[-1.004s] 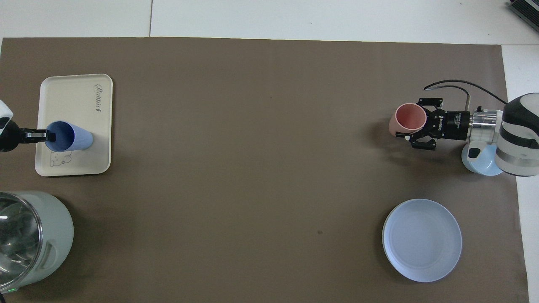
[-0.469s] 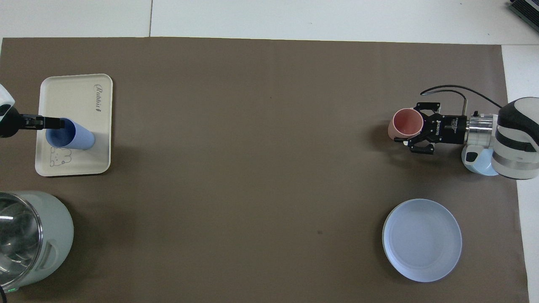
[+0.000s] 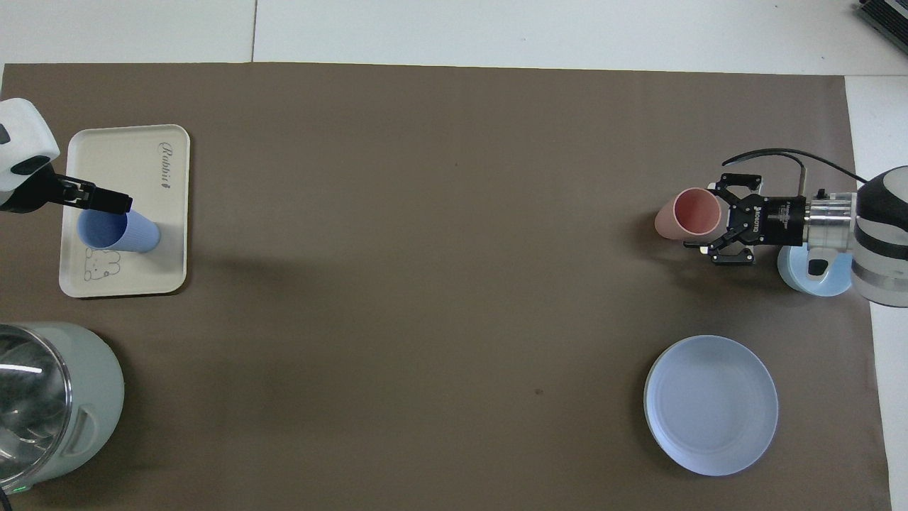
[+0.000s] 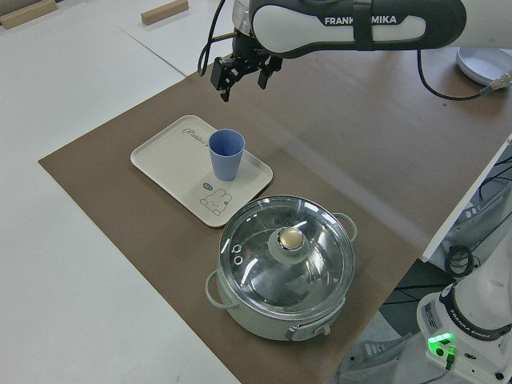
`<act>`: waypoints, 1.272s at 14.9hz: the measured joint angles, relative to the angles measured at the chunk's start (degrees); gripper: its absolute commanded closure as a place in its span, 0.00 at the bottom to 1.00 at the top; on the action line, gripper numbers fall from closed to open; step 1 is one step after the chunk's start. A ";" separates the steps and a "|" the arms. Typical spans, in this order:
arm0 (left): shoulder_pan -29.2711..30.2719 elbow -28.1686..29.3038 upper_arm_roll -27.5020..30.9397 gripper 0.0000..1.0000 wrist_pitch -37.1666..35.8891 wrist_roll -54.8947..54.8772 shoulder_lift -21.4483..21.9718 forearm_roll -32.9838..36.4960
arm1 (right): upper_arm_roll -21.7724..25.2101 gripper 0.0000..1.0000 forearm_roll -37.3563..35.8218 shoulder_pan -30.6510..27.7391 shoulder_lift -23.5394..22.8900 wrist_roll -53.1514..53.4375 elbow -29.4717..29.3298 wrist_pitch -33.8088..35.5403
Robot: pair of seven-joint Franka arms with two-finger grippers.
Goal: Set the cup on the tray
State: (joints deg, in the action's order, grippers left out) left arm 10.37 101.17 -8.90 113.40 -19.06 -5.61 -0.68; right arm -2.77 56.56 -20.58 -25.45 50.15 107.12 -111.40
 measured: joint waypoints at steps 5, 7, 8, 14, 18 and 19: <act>-8.23 -0.61 -0.50 0.00 -10.05 15.15 5.87 0.41 | 0.02 0.02 -10.72 -1.55 4.03 -0.06 -0.02 0.72; -10.39 -0.02 -0.67 0.00 -13.16 19.81 7.62 0.45 | -0.33 0.02 -17.57 -1.37 7.48 -0.09 -0.06 0.88; -10.76 0.12 -0.71 0.00 -13.46 20.60 8.02 0.45 | -0.48 0.02 -20.92 -0.89 9.27 -0.19 -0.07 1.01; -10.57 -7.94 0.95 0.00 -22.96 20.59 8.01 0.45 | -0.92 0.01 -39.54 9.95 15.30 -4.92 -0.02 1.24; -9.79 -11.44 1.26 0.00 -26.83 18.53 7.75 0.45 | -1.21 0.01 -42.78 14.78 16.30 -17.32 -0.05 1.25; -9.22 -11.43 1.27 0.00 -26.83 17.86 7.53 0.44 | -1.23 0.01 -45.17 15.65 16.78 -20.74 -0.09 1.25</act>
State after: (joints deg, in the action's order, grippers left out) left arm 1.15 89.74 -7.63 86.57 -1.20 1.92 -0.24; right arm -4.00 11.39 -4.92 -8.68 29.42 107.03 -110.15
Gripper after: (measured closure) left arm 0.000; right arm 0.004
